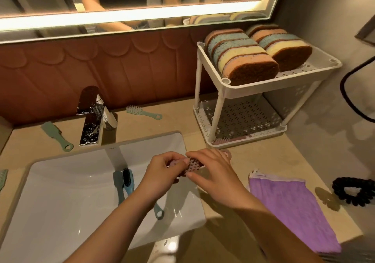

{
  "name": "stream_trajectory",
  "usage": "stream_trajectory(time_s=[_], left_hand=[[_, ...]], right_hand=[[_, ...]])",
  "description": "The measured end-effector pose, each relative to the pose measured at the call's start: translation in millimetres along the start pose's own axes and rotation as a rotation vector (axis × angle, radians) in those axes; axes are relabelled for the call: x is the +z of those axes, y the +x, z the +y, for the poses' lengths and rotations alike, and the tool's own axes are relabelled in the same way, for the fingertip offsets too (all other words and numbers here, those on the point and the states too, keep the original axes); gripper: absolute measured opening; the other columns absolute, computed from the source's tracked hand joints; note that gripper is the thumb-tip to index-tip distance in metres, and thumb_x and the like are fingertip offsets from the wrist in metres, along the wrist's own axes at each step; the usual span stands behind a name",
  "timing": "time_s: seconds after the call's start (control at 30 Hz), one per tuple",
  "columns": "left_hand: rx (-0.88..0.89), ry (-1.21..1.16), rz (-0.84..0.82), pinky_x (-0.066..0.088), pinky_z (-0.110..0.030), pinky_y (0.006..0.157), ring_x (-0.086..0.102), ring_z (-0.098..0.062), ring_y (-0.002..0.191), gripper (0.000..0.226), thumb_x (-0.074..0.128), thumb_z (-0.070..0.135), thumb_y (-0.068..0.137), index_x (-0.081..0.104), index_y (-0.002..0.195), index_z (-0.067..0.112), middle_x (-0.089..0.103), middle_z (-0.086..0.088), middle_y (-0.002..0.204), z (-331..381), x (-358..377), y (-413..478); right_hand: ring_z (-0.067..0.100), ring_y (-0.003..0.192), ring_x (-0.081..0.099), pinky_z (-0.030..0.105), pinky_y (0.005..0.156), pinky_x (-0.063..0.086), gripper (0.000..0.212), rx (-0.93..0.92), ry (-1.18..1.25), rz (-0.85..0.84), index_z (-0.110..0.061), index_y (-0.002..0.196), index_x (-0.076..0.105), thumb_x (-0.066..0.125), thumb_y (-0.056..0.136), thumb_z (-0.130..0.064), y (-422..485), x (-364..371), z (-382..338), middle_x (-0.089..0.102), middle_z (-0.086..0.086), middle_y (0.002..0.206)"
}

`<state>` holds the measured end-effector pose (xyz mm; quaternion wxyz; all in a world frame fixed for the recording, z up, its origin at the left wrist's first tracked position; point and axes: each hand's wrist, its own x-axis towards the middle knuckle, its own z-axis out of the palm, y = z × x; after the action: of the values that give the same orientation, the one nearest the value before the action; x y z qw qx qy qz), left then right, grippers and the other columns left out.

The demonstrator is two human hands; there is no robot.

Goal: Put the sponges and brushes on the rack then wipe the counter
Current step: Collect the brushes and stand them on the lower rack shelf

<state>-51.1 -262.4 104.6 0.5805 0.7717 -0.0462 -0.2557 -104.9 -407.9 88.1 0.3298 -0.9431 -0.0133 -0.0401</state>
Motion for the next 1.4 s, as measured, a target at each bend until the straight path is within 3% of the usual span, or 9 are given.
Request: stream_trajectory(time_s=[0.13,0.27,0.37,0.5,0.57,0.77,0.87,1.0,1.4], left_hand=[[-0.037,-0.003,-0.088,0.049,-0.025,0.071,0.064,-0.014,0.084,0.016,0.058,0.027,0.090,0.070,0.090,0.016,0.070,-0.006,0.089,9,10,10],[-0.020,0.079,-0.150,0.045,-0.024,0.068,0.058,-0.011,0.079,0.014,0.055,0.026,0.092,0.066,0.088,0.019,0.065,-0.002,0.087,21,25,26],[0.050,0.152,-0.113,0.044,-0.016,0.064,0.056,-0.008,0.077,0.015,0.057,0.023,0.091,0.062,0.100,0.012,0.063,-0.003,0.091,30,39,46],[0.206,0.486,-0.020,0.043,-0.031,0.098,0.049,-0.018,0.121,0.056,0.064,0.029,0.086,0.043,0.136,0.015,0.052,-0.001,0.134,37,53,78],[0.295,0.543,0.025,0.041,-0.037,0.104,0.045,-0.019,0.128,0.061,0.064,0.029,0.085,0.039,0.140,0.020,0.047,0.001,0.141,41,59,89],[0.478,0.585,0.105,0.053,-0.037,0.085,0.062,-0.013,0.102,0.028,0.061,0.028,0.088,0.061,0.115,0.023,0.068,0.005,0.110,43,66,114],[0.501,0.585,0.123,0.054,-0.035,0.079,0.065,-0.010,0.092,0.023,0.060,0.030,0.089,0.065,0.110,0.021,0.071,0.006,0.100,38,67,119],[0.516,0.567,0.123,0.055,-0.034,0.076,0.065,-0.008,0.085,0.021,0.060,0.030,0.089,0.067,0.107,0.021,0.072,0.007,0.093,35,66,121],[0.505,0.542,0.115,0.056,-0.035,0.075,0.065,-0.007,0.085,0.022,0.060,0.030,0.089,0.068,0.108,0.023,0.072,0.008,0.095,30,66,122]], right_hand=[[0.006,0.108,0.043,0.011,0.090,0.023,0.038,0.045,0.011,0.092,-0.037,0.117,0.058,0.051,0.082,-0.048,-3,-6,16,0.058,-0.019,0.110],[0.008,0.105,0.041,0.033,0.091,0.034,0.036,0.104,-0.007,0.157,-0.031,0.118,0.062,0.064,0.083,-0.038,-3,-22,37,0.062,-0.016,0.111],[0.007,0.103,0.040,0.030,0.089,0.034,0.036,0.198,-0.061,0.178,-0.031,0.120,0.060,0.063,0.085,-0.035,3,-36,65,0.062,-0.012,0.111],[0.018,0.109,0.047,0.032,0.089,0.039,0.039,0.357,-0.140,0.179,-0.032,0.125,0.054,0.061,0.086,-0.035,21,-51,100,0.056,-0.002,0.110],[0.020,0.112,0.047,0.038,0.093,0.040,0.036,0.363,-0.206,0.165,-0.030,0.122,0.056,0.061,0.086,-0.033,36,-54,114,0.061,-0.001,0.112],[0.029,0.110,0.055,0.041,0.095,0.041,0.032,0.452,-0.337,0.052,-0.033,0.119,0.058,0.055,0.088,-0.038,92,-44,146,0.067,0.005,0.109],[0.026,0.116,0.052,0.037,0.095,0.043,0.032,0.408,-0.327,-0.021,-0.033,0.121,0.057,0.054,0.089,-0.035,112,-38,149,0.062,0.004,0.121],[0.028,0.116,0.050,0.040,0.095,0.042,0.028,0.430,-0.338,-0.128,-0.031,0.112,0.061,0.049,0.091,-0.043,130,-27,154,0.059,0.005,0.123],[0.029,0.124,0.045,0.040,0.106,0.034,0.031,0.437,-0.252,-0.231,-0.029,0.119,0.064,0.047,0.094,-0.035,129,-22,162,0.051,0.007,0.135]])
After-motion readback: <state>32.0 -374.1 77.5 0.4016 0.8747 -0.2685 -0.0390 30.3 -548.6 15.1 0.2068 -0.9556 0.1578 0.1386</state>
